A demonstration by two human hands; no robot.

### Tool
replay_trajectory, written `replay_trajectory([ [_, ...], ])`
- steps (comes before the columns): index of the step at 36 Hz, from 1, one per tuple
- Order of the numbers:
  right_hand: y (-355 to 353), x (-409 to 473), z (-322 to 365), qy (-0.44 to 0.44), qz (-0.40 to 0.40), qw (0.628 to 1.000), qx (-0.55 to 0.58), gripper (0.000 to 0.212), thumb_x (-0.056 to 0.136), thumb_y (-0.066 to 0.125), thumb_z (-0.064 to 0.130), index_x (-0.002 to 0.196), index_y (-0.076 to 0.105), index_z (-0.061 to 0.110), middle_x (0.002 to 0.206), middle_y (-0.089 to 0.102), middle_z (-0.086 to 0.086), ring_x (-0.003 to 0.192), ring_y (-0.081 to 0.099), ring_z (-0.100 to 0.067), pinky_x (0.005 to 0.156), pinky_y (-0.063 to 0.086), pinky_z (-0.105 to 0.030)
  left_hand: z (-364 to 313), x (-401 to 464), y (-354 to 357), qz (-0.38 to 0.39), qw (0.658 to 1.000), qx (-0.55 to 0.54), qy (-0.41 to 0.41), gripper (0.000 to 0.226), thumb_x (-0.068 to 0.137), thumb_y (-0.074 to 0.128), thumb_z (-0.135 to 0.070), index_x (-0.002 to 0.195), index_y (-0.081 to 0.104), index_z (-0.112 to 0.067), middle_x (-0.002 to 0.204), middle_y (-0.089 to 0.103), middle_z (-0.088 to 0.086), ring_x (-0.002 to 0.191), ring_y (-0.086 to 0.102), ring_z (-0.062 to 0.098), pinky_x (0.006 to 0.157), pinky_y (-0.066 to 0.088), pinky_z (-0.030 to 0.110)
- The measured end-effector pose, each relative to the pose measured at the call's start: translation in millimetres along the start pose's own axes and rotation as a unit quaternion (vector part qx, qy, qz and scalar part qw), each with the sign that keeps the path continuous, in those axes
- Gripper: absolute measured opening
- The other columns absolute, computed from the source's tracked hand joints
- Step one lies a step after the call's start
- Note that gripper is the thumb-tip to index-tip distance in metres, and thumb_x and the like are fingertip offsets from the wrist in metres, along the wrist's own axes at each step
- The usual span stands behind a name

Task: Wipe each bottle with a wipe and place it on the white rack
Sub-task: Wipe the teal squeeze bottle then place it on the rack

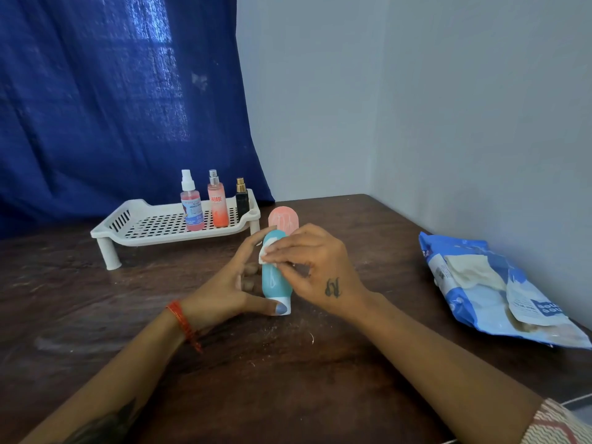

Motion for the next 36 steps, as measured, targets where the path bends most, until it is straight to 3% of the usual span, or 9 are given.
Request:
replay_trajectory([
  [8,-4.1,-2.1,-4.9,0.043,-0.017,0.999,-0.001,0.02,0.078,0.061,0.022,0.088,0.075,0.011,0.092,0.073,-0.001,0.088,0.06,-0.006,0.082,0.046,-0.017,0.1,0.1,0.4,-0.002,1.0,0.005,-0.006,0.104,0.066,0.076,0.009,0.132,0.025,-0.053,0.127,0.059,0.004,0.109,0.064,0.021,0.091,0.053,0.036],
  [12,-1.1,-3.6,-7.6,0.035,-0.037,0.998,-0.043,0.018,0.08,0.068,0.015,0.097,0.073,0.009,0.1,0.071,-0.005,0.093,0.062,-0.014,0.085,0.048,-0.023,0.0,0.2,0.8,-0.005,1.0,0.009,-0.003,0.105,0.066,0.077,0.008,0.133,0.024,-0.053,0.124,0.061,0.007,0.107,0.065,0.021,0.09,0.054,0.036],
  [16,1.2,-1.1,-0.2,-0.005,-0.04,0.998,-0.041,0.018,0.084,0.063,0.012,0.098,0.073,0.008,0.101,0.071,-0.005,0.095,0.061,-0.017,0.089,0.048,-0.028,2.6,0.5,-0.8,0.001,1.0,0.005,-0.002,0.107,0.064,0.081,0.004,0.137,0.023,-0.049,0.127,0.059,0.008,0.111,0.063,0.024,0.093,0.053,0.041],
  [23,-3.8,-0.1,1.7,-0.005,-0.004,1.0,0.027,0.015,0.075,0.063,0.012,0.083,0.075,0.01,0.088,0.073,-0.001,0.085,0.063,-0.009,0.084,0.048,-0.023,2.9,0.3,-0.2,0.009,1.0,-0.011,0.003,0.106,0.063,0.079,0.004,0.138,0.025,-0.048,0.128,0.059,0.009,0.111,0.062,0.027,0.094,0.051,0.044],
  [28,-7.8,-2.3,-6.2,0.028,-0.042,0.999,-0.011,0.011,0.069,0.07,0.004,0.078,0.075,0.01,0.083,0.073,0.0,0.08,0.064,-0.009,0.079,0.05,-0.019,4.2,0.8,-0.9,0.007,1.0,-0.004,-0.002,0.107,0.062,0.079,0.002,0.138,0.024,-0.049,0.128,0.06,0.009,0.112,0.062,0.026,0.095,0.051,0.045],
  [36,-2.6,-1.5,-1.7,0.007,-0.04,0.999,-0.011,0.016,0.077,0.072,0.005,0.093,0.075,0.009,0.097,0.073,-0.003,0.093,0.064,-0.011,0.089,0.047,-0.022,4.4,0.3,-1.5,0.006,1.0,-0.001,-0.004,0.108,0.063,0.08,0.002,0.14,0.021,-0.047,0.124,0.063,0.009,0.11,0.064,0.025,0.092,0.053,0.042],
])
Point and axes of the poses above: each hand's wrist, its own x-axis towards the middle knuckle, its own y-axis out of the palm, z = x × y, the point moved 3 cm from there along x, towards the middle knuckle
